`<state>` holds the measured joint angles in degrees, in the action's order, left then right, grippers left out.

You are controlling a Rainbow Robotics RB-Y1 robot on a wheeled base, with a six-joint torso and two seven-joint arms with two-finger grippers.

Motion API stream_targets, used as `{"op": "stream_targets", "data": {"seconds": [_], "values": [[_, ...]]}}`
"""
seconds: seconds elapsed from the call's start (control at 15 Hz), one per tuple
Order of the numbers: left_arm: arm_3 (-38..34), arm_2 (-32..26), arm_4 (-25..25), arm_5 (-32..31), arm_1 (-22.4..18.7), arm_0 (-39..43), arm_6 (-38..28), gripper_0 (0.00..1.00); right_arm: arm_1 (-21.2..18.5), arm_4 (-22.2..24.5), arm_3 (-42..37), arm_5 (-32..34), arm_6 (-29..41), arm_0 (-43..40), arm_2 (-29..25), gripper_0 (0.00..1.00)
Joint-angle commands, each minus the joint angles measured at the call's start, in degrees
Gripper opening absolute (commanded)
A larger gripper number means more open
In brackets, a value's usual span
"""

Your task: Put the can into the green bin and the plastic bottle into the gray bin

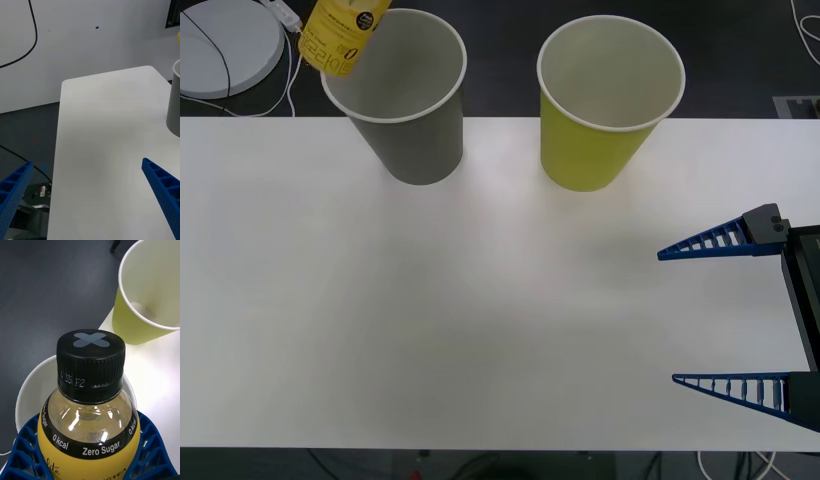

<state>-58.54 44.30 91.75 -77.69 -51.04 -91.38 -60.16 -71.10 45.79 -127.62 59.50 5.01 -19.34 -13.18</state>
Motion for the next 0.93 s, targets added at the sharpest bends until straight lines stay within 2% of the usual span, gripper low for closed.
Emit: {"op": "stream_targets", "data": {"seconds": [0.07,0.47,0.93], "values": [[2.9,-0.01,0.71,0.61,2.0,-0.82,1.1,0.0,0.0,0.0,0.0,0.0,0.0,0.0,0.0,1.0],[7.56,-0.01,1.42,1.32,5.25,-2.32,2.59,0.0,0.0,0.0,0.0,0.0,0.0,0.0,0.0,1.0],[8.7,-0.01,0.54,1.32,5.6,-2.4,3.47,0.03,0.0,0.0,0.0,0.0,0.0,0.0,0.0,1.0]]}}
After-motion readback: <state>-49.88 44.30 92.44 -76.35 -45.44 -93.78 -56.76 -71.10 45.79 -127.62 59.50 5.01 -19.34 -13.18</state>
